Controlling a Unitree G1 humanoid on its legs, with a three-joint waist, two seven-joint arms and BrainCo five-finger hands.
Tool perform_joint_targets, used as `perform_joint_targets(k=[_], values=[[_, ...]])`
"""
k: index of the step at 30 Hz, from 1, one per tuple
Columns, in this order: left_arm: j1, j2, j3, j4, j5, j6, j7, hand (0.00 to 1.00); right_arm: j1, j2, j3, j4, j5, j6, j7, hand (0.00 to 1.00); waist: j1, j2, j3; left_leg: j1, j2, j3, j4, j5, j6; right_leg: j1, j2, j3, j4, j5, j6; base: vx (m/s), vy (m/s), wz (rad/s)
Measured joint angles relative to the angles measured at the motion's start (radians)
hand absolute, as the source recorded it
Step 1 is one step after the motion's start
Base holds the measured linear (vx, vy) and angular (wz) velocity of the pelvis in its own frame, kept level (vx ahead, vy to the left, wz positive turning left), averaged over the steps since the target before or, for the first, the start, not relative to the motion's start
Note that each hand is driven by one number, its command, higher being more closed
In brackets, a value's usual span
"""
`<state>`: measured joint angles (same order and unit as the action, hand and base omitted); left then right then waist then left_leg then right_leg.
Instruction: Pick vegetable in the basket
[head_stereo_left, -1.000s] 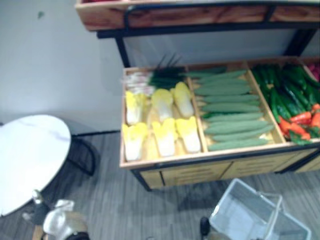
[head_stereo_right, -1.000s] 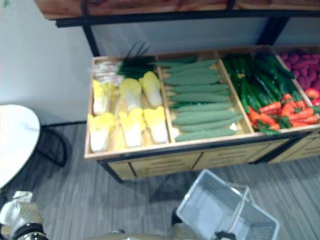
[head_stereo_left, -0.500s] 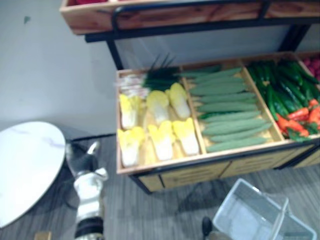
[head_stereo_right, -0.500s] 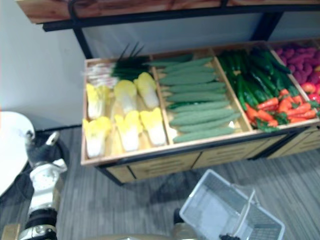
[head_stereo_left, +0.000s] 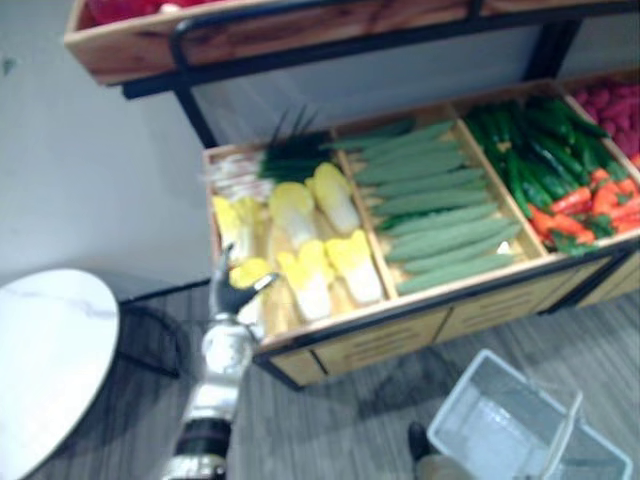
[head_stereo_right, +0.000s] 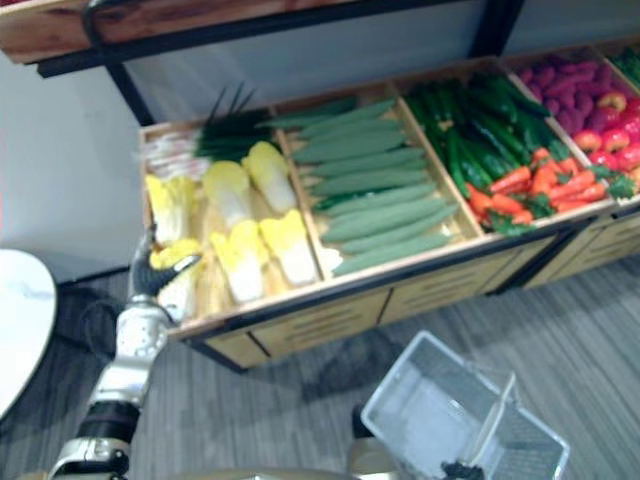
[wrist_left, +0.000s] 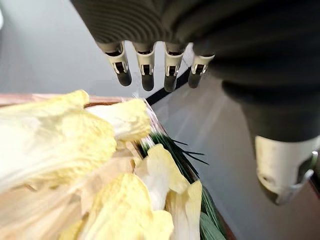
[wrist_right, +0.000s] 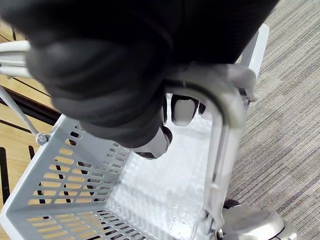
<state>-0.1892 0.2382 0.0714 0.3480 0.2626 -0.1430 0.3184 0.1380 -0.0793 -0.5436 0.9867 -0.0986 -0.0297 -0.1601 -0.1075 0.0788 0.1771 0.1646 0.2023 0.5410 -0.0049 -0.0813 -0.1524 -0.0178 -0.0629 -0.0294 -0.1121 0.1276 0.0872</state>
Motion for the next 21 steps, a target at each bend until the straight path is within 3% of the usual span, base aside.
perform_joint_targets(k=[4, 6, 13, 21], values=[[-0.069, 0.0, -0.055, 0.01, 0.035, 0.002, -0.007, 0.0, -0.012, -0.001, -0.001, -0.011, 0.0, 0.0, -0.004, 1.0, -0.008, 0.009, 0.03, -0.008, 0.001, 0.006, -0.001, 0.001, -0.001, -0.013, 0.0, 0.005, 0.005, 0.001, 0.001, -0.02, -0.024, -0.04], [-0.115, -0.001, -0.067, 0.045, 0.048, 0.022, -0.007, 0.0, -0.035, -0.002, -0.001, -0.01, 0.0, 0.002, -0.004, 1.0, -0.025, 0.01, 0.048, -0.015, -0.003, 0.018, -0.002, 0.003, -0.001, -0.025, -0.001, 0.013, 0.005, 0.004, 0.0, -0.02, -0.01, -0.1], [-0.222, -0.048, -0.075, 0.062, 0.066, 0.058, 0.008, 0.0, -0.073, 0.001, -0.022, -0.01, 0.002, 0.002, -0.011, 1.0, -0.026, 0.019, 0.093, -0.061, -0.014, 0.053, 0.006, 0.008, 0.003, -0.084, -0.009, 0.041, 0.007, 0.019, 0.003, 0.0, -0.017, -0.11], [-0.25, -0.082, -0.076, 0.062, 0.066, 0.07, 0.03, 0.0, -0.082, 0.01, -0.008, -0.036, 0.025, -0.004, -0.027, 1.0, -0.022, 0.019, 0.124, -0.093, -0.012, 0.08, 0.01, 0.015, 0.005, -0.145, -0.008, 0.048, 0.056, 0.002, -0.002, -0.06, -0.042, -0.03]])
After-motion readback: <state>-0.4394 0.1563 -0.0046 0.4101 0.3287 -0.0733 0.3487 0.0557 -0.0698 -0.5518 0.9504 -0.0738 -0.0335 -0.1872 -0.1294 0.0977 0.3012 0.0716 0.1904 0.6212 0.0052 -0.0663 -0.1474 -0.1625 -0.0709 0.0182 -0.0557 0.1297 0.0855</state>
